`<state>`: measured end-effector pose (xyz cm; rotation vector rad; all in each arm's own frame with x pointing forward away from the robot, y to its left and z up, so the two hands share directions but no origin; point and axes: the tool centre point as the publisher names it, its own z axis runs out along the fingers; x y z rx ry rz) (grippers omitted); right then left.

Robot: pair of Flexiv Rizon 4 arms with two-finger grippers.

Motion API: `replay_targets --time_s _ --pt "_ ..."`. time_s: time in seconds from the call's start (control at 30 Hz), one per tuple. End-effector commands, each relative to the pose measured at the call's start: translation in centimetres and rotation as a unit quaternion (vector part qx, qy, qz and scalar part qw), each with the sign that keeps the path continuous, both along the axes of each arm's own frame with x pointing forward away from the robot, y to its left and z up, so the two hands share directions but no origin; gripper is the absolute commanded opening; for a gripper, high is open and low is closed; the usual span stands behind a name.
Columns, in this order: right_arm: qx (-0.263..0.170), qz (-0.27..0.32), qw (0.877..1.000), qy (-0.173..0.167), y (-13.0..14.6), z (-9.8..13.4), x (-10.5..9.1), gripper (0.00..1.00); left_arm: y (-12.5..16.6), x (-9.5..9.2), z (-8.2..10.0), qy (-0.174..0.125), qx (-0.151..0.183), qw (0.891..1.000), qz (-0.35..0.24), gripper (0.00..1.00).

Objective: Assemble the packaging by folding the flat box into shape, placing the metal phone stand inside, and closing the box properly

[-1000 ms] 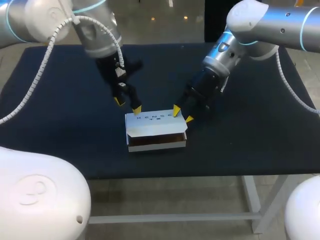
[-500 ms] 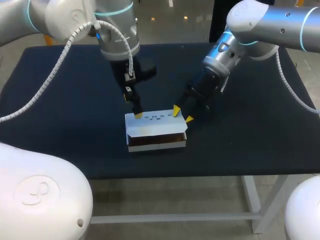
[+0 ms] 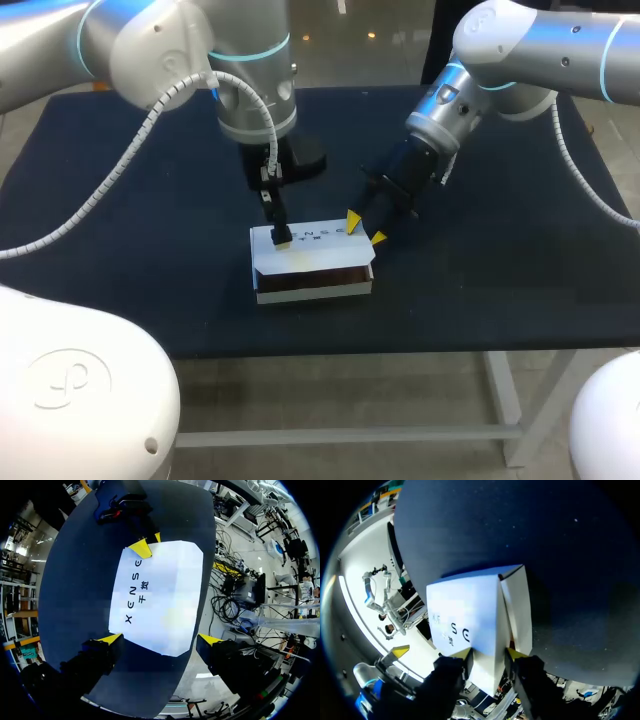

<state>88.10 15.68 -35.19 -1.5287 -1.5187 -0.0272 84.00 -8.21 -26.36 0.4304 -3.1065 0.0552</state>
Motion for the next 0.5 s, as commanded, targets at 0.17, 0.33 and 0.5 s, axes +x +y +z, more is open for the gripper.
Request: replay_targets --time_s 0.17,0.33,0.5 --pt "-0.001 0.001 1.0 0.001 0.1 0.0 0.0 0.45 -0.9 0.7 -0.7 0.02 -0.001 0.999 -0.03 1.0" --pt "-0.001 0.001 1.0 0.001 0.1 0.0 0.0 0.45 -1.0 0.9 -2.0 0.036 -0.016 0.998 -0.039 1.0" --pt "-0.001 0.001 1.0 0.001 0.1 0.0 0.0 0.44 -1.1 0.8 -2.9 0.046 -0.019 0.998 -0.023 0.81"
